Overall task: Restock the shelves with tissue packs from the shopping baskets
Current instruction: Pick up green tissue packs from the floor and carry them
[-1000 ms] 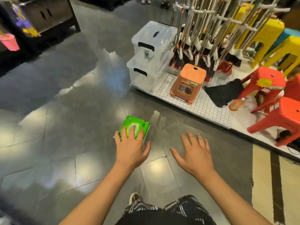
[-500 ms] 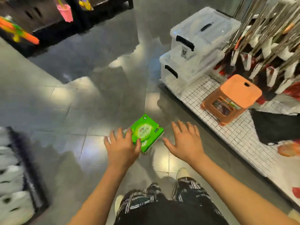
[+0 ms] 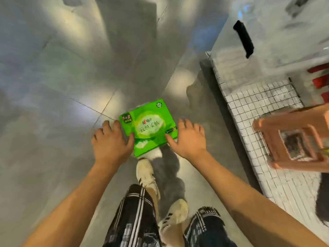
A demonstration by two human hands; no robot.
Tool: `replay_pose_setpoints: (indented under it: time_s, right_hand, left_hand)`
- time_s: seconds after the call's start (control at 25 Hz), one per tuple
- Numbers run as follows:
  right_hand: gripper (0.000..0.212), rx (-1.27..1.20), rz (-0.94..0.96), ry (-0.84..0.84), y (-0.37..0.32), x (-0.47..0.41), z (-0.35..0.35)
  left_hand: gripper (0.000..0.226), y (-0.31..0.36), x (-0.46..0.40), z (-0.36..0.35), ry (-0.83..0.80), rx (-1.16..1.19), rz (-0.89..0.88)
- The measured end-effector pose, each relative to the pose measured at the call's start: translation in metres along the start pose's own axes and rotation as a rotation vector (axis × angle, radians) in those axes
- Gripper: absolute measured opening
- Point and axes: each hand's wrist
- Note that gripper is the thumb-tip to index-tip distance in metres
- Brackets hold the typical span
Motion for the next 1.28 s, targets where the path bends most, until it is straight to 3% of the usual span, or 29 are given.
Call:
replay_pose_setpoints:
  time_s: [0.16, 0.28, 0.4, 0.48, 0.64, 0.76, 1.04, 1.28]
  right_hand:
    - [0.092, 0.028, -0.035, -0.043, 0.008, -0.144, -0.164]
    - [0.103, -0.129, -0.134, -0.138, 0.025, -0.237, -0.255]
    - [0.081, -0.546, -0.188, -0.296, 0.025, -0.279, -0.292]
    - [0.065, -0.677, -0.18, -0.289, 0.018, -0.283, -0.294]
    - [0.063, -0.74, -0.124, -0.201, 0.012, -0.245, -0.242]
    - [0.064, -0.729, -0.134, -0.107, 0.009, -0.187, -0.169]
    - [0.064, -0.754, -0.109, 0.056, 0.006, 0.01, 0.077]
    - [0.053, -0.781, -0.003, 0.102, 0.002, 0.183, 0.233]
  left_hand:
    - [0.093, -0.028, -0.079, -0.209, -0.157, 0.047, 0.125]
    - [0.107, -0.046, -0.122, -0.337, -0.23, 0.347, 0.375]
    - [0.091, -0.047, -0.139, -0.383, -0.168, 0.729, 0.66]
    - [0.074, -0.046, -0.14, -0.381, -0.11, 0.817, 0.711]
    - [0.07, -0.052, -0.125, -0.318, -0.019, 0.831, 0.635]
    - [0.067, -0.049, -0.1, -0.23, 0.069, 0.81, 0.518]
    - [0.058, -0.024, 0.034, 0.068, 0.241, 0.82, 0.401]
    - [0.054, -0.015, 0.188, 0.255, 0.327, 0.807, 0.433]
Point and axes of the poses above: each hand's wrist, its own x-axis away from the middle knuckle, its own z-axis out of the back of the hand, y = z × x, and after that the axes turned 5 degrees about -z, right-handed
